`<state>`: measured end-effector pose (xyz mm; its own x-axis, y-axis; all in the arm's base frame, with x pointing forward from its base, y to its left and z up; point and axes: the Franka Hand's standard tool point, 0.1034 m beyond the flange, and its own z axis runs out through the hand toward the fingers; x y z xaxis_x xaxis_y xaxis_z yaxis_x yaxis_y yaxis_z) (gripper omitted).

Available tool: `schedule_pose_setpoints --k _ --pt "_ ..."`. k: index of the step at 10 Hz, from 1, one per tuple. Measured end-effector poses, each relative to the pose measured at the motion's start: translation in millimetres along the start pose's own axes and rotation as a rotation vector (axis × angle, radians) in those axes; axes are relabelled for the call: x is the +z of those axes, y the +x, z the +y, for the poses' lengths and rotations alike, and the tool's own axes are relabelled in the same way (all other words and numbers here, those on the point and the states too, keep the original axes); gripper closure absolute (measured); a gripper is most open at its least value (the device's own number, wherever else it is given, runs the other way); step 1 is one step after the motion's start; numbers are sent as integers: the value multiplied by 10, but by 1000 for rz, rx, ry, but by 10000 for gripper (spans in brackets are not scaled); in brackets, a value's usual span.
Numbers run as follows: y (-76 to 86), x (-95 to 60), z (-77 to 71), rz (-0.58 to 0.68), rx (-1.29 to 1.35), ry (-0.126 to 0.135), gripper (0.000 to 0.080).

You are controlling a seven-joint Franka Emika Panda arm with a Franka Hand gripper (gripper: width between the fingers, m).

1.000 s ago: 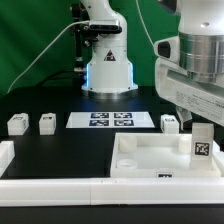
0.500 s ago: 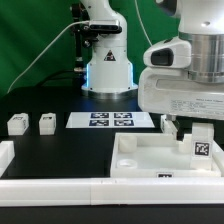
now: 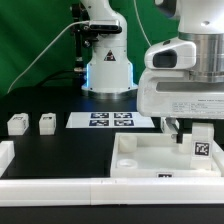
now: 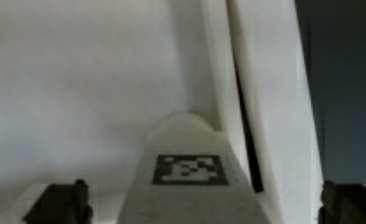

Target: Assemble one leg

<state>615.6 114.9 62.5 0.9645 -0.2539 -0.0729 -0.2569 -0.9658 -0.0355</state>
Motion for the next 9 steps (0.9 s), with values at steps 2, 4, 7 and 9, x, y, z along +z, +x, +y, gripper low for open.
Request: schedule_pose_setpoints --k 2,4,7,9 --pt "-1 5 0 0 0 0 262" --pt "-2 10 1 -1 0 -1 415" --pt "-2 10 0 0 39 0 508" --pt "-3 10 -4 -1 96 1 508"
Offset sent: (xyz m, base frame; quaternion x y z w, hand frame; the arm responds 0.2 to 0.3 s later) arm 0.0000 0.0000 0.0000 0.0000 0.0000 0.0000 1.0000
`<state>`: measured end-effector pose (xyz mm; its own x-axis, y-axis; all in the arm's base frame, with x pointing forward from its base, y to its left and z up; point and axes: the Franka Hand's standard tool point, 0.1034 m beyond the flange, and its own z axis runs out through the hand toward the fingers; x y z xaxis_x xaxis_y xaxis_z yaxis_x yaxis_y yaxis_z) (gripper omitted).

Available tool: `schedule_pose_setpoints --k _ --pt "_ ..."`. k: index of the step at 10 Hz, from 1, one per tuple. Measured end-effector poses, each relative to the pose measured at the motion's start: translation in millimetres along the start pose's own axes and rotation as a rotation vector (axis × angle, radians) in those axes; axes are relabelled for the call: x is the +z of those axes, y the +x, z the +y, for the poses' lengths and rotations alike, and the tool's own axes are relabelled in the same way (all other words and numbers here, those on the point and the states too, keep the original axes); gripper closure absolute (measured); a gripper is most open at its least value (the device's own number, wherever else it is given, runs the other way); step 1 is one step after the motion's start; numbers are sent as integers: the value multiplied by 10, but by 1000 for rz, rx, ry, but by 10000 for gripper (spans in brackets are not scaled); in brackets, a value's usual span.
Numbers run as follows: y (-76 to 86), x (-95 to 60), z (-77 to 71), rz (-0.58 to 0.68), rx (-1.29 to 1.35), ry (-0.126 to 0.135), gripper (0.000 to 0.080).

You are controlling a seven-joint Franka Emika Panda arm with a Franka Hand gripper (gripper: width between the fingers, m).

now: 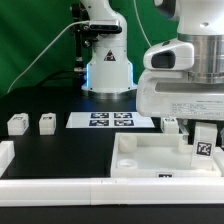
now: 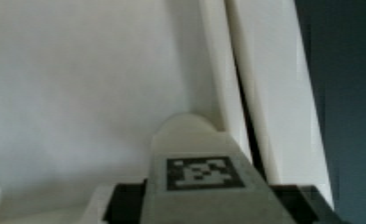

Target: Assemble one leg

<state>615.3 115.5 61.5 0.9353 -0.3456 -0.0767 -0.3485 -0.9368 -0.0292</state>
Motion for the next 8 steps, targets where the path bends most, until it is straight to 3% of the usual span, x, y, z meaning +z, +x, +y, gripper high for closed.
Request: schedule_pose_setpoints --k 8 --pt "-54 -6 -144 0 850 14 506"
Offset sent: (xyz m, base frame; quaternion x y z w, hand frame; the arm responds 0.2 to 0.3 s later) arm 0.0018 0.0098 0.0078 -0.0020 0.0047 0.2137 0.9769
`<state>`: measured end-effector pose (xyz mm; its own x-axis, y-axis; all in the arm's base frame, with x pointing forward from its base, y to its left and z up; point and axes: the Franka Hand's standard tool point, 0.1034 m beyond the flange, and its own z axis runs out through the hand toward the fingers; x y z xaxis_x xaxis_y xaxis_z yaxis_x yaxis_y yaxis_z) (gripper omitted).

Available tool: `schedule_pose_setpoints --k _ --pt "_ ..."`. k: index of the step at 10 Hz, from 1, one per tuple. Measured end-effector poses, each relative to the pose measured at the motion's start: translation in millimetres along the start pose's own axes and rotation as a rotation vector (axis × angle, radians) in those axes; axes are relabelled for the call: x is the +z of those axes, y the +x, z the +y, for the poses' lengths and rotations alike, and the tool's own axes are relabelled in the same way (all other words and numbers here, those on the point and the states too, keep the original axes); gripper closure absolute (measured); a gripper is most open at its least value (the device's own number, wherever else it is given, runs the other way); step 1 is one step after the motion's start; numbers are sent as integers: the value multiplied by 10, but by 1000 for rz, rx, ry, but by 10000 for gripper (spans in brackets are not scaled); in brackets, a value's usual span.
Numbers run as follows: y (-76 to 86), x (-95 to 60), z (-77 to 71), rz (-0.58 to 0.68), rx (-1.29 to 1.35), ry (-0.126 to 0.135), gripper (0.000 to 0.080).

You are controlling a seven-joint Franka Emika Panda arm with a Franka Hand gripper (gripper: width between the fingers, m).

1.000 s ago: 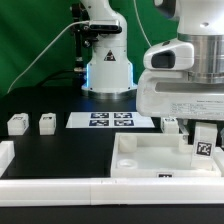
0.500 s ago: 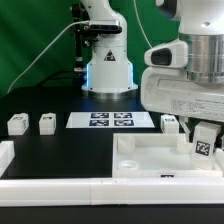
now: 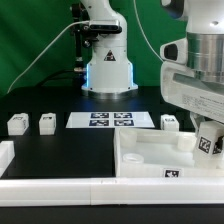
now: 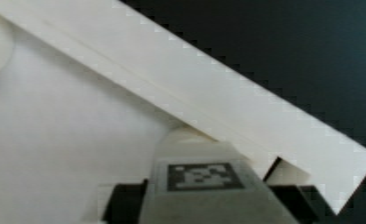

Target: Assemble one leg

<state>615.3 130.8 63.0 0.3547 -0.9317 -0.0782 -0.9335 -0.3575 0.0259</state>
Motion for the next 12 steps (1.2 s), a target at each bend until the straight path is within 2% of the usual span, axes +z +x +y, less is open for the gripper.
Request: schedule_pose_setpoints --k 3,4,5,6,8,12 --pt "-18 -1 -9 -5 221 3 506" --pt "-25 5 -8 -6 215 2 393" --pt "-26 7 -7 -6 207 2 244" --pt "-28 8 -7 -6 206 2 178" --pt "-27 12 -3 -6 186 0 159" --pt "2 24 21 -5 -25 -3 150"
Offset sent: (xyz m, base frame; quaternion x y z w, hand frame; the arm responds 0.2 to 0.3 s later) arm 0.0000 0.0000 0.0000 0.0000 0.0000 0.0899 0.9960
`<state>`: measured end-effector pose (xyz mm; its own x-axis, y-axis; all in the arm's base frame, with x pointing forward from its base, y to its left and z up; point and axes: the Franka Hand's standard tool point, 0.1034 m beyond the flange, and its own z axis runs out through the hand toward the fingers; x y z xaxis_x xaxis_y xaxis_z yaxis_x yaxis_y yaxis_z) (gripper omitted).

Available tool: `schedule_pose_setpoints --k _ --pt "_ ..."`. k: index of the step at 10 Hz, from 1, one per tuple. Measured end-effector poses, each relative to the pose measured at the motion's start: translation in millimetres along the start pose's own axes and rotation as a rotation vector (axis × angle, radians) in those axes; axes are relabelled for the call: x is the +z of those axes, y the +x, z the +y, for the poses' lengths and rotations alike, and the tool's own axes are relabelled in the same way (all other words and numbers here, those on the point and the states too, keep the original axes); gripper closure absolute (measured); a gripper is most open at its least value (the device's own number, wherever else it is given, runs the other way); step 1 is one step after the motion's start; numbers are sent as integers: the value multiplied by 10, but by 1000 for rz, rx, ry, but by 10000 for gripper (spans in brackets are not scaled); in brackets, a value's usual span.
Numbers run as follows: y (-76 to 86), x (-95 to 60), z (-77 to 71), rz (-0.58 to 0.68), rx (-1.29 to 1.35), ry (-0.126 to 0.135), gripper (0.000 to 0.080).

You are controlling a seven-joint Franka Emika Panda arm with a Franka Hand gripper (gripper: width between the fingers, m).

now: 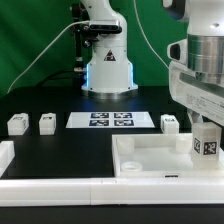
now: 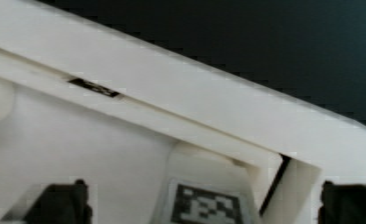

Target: Assemble one leg

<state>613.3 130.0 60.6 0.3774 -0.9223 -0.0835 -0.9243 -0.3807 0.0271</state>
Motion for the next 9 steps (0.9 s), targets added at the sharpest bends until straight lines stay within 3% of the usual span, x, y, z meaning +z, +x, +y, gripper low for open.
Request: schedule_pose_setpoints --k 5,7,9 --pt "14 3 3 1 -451 0 150" --pt "42 1 20 20 -784 -26 150" --pt "77 -7 22 27 -1022 -34 150"
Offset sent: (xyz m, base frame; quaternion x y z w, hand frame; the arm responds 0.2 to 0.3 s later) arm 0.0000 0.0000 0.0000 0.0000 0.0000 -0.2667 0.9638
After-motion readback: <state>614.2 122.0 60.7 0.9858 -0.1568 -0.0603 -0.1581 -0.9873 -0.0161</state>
